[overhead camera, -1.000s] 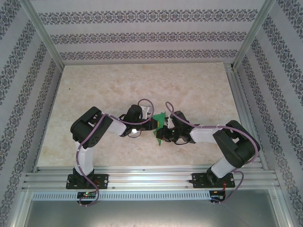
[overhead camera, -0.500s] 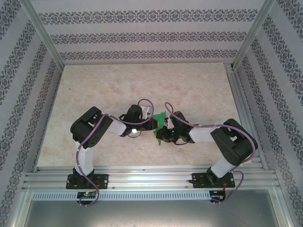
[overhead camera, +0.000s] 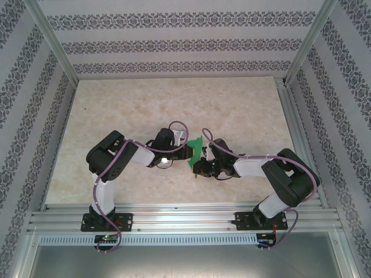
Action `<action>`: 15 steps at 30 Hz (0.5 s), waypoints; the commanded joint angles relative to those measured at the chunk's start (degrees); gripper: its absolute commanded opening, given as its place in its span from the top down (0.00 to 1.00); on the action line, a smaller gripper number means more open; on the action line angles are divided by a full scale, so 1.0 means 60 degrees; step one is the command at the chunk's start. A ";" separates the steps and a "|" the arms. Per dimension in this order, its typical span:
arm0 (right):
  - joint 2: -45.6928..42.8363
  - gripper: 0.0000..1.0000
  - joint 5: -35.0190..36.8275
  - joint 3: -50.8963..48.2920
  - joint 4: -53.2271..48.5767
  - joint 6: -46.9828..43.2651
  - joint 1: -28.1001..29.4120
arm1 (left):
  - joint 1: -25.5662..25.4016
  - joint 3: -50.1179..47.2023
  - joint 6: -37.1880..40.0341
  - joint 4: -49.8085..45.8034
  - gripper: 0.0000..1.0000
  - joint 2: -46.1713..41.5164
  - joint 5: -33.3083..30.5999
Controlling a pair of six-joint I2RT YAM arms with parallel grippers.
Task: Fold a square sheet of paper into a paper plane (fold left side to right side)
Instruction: Fold the wing for the fifth time at the center of the table.
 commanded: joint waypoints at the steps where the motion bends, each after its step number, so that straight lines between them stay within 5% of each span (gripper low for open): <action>1: -0.0106 0.86 -0.0340 -0.0366 -0.1211 -0.0251 0.0337 | 0.0280 0.0049 -0.0014 -0.0601 1.00 0.0393 -0.0599; 15: -0.0826 0.84 -0.0433 -0.0471 -0.1803 -0.0241 0.0771 | 0.0281 0.0076 -0.0001 -0.0617 1.00 0.0408 -0.0555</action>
